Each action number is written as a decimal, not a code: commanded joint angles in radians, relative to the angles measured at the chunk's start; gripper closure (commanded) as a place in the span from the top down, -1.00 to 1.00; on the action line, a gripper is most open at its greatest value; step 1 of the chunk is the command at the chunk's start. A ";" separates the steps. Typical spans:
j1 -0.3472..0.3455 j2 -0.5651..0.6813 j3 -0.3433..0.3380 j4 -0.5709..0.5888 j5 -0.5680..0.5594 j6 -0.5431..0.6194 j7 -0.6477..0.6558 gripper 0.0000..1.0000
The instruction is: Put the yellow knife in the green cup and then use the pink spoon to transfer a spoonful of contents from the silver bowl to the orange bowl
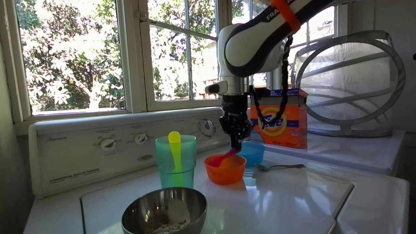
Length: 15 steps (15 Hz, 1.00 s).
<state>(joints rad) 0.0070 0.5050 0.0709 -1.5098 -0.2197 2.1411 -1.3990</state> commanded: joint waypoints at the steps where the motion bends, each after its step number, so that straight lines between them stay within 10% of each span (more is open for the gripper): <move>1: 0.004 -0.011 -0.007 -0.029 -0.038 0.004 -0.019 -1.00; 5: 0.000 -0.022 -0.004 -0.044 -0.039 0.013 -0.028 -1.00; 15: -0.057 -0.115 0.042 -0.142 0.086 0.064 -0.193 0.72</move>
<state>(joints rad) -0.0238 0.4512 0.0937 -1.5611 -0.1836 2.1592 -1.5321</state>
